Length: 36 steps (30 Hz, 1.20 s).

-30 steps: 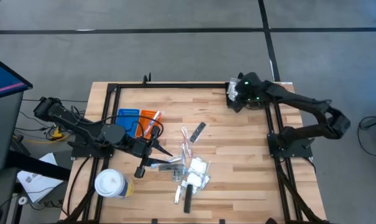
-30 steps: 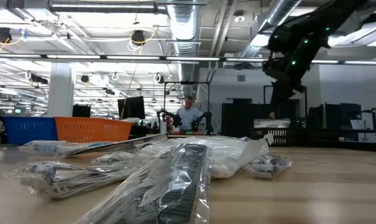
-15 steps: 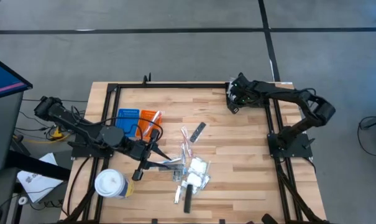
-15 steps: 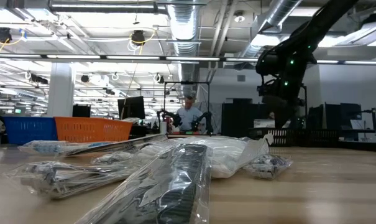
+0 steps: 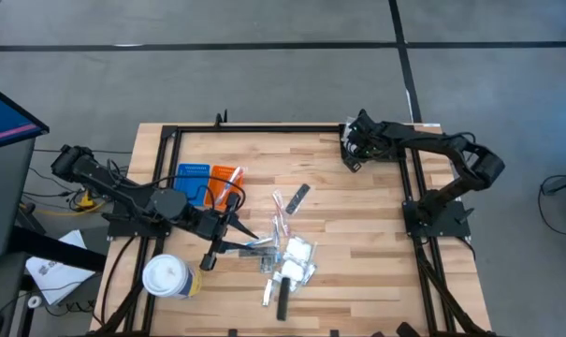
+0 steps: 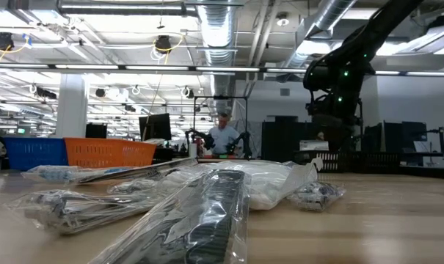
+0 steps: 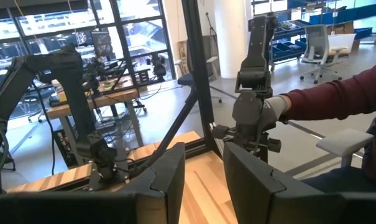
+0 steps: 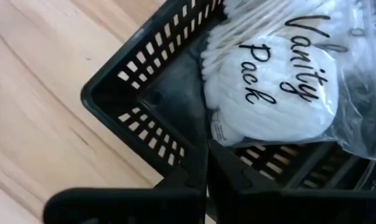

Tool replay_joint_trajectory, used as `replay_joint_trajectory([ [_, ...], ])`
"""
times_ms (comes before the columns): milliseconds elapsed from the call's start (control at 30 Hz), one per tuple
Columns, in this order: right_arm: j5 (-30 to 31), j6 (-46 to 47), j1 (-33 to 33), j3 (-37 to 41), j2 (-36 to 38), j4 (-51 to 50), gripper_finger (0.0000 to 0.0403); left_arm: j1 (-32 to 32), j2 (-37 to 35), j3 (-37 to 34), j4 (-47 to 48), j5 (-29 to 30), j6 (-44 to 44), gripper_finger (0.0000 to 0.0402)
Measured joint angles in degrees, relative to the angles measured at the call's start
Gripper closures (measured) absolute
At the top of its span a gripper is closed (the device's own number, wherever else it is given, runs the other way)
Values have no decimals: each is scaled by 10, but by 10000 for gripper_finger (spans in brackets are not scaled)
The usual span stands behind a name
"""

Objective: Pick & Place Travel size toiletries
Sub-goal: Put the cotton pack into the left black bin

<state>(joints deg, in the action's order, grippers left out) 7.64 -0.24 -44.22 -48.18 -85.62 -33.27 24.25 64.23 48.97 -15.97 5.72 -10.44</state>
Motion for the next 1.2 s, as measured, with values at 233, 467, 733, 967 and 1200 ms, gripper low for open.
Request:
replay_joint_trajectory([
  [233, 7, 2, -8, -1, -37, -4, 403, 0, 0, 0, 0, 0, 0, 298],
  [467, 51, 3, 1, -18, -89, 23, 403, 0, 0, 0, 0, 0, 0, 298],
  [733, 119, 12, 15, -52, -92, 38, 403, 0, 0, 0, 4, 0, -3, 298],
  [967, 136, 25, 23, -66, -92, 37, 403, 0, 0, 0, 5, 0, -3, 298],
  [1200, 116, 44, 26, -66, -92, -5, 403, 0, 0, 0, 5, 0, -2, 298],
])
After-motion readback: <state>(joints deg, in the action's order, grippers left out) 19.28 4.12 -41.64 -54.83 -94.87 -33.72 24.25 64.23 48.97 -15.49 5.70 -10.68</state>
